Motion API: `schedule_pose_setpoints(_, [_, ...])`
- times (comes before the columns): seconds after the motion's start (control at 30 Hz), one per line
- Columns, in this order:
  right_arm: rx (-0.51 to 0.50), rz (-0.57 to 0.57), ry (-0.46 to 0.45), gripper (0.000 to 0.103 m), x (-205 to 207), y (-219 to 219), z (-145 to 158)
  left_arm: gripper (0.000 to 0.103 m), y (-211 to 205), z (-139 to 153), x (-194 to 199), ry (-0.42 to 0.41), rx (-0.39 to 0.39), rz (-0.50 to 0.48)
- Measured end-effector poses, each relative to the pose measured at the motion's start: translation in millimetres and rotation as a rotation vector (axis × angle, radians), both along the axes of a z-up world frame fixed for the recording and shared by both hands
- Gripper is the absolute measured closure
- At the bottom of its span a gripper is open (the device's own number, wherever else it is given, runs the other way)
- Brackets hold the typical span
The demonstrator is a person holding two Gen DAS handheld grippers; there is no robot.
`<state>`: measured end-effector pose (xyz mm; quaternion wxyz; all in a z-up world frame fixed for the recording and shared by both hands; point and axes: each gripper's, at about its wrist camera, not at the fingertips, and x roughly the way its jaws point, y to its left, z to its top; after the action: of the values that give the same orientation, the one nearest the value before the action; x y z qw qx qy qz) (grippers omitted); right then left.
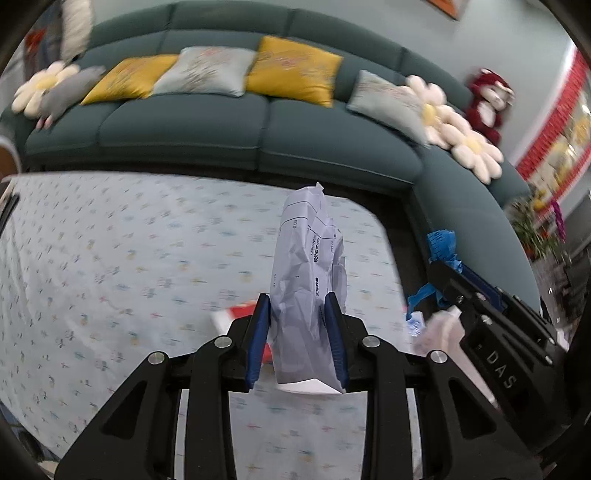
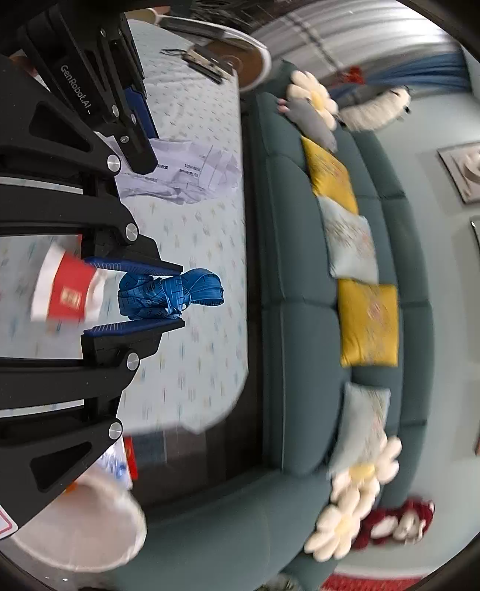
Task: Collect trash
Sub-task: 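Carry the receipt and blue bag over the wastebasket, then open both tools to drop the receipt and blue bag into the wastebasket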
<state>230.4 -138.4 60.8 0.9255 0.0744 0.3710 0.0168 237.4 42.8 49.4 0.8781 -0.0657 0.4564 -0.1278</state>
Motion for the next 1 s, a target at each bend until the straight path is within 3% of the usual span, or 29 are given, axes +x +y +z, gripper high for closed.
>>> schedule_pose_setpoints(0.17, [0.001, -0.096, -0.030, 0.082, -44, -64, 16, 0.074, -56, 17, -26, -0.023, 0.001, -0.088])
schedule_pose_setpoints(0.4, [0.012, -0.220, -0.033, 0.082, -100, -142, 13, 0.074, -134, 21, -62, -0.032, 0.025, -0.219])
schedule_pose_setpoints(0.7, [0.028, -0.345, -0.016, 0.082, -155, -211, -7, 0.073, -207, 9, -93, -0.009, 0.048, -0.357])
schedule_pose_setpoints(1.0, [0.052, -0.416, 0.007, 0.082, -171, -252, -28, 0.073, -264, -7, -103, 0.045, 0.045, -0.441])
